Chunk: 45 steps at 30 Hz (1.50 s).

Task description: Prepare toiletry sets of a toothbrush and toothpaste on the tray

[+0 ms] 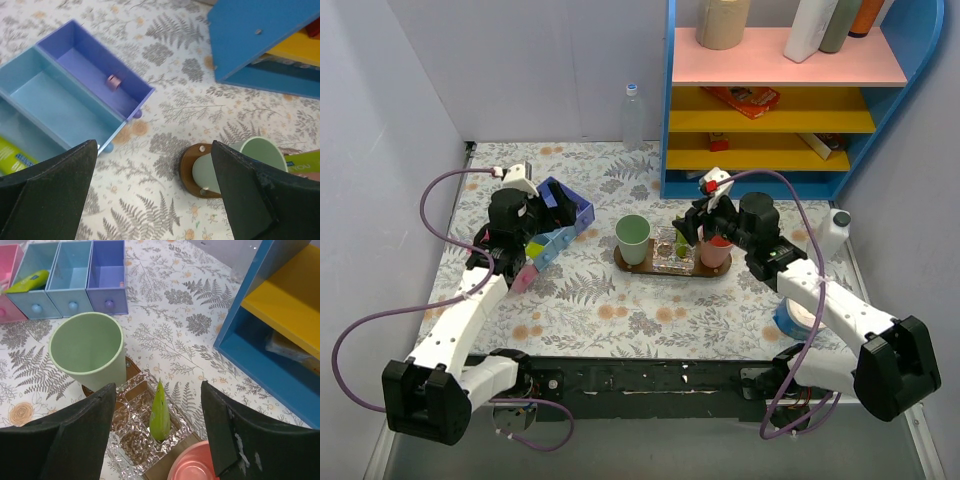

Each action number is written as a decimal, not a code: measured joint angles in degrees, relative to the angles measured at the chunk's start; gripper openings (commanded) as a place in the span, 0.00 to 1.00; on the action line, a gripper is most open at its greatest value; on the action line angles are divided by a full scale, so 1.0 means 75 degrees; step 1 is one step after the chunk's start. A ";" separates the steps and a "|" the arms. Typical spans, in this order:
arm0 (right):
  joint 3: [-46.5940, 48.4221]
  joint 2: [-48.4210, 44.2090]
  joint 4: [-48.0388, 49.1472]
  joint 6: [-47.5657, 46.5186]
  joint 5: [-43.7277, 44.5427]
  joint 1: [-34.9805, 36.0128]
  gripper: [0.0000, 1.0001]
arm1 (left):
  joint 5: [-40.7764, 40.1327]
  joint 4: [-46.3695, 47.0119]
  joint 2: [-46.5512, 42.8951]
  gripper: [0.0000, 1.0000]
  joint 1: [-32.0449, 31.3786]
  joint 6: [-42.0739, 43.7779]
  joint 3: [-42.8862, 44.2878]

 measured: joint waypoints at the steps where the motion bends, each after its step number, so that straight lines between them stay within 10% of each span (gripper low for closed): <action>1: 0.0009 -0.0061 -0.0009 0.0023 -0.0026 -0.0026 0.76 | -0.0122 -0.0219 -0.0055 0.98 0.0000 -0.0087 0.0029; 12: -0.0041 -0.1437 -0.0201 0.0408 -0.0119 -0.0221 0.77 | -0.1495 -0.3171 0.0679 0.66 0.0026 0.0274 0.1282; 23: -0.0618 -0.2119 -0.0149 0.0644 -0.0119 -0.0353 0.78 | -0.3835 -0.4121 0.2171 0.63 -0.1743 0.1160 0.1332; 45: -0.0874 -0.2535 0.0020 0.0758 -0.0245 -0.0519 0.78 | -0.5182 -0.3993 0.2672 0.47 -0.1545 0.1722 0.1183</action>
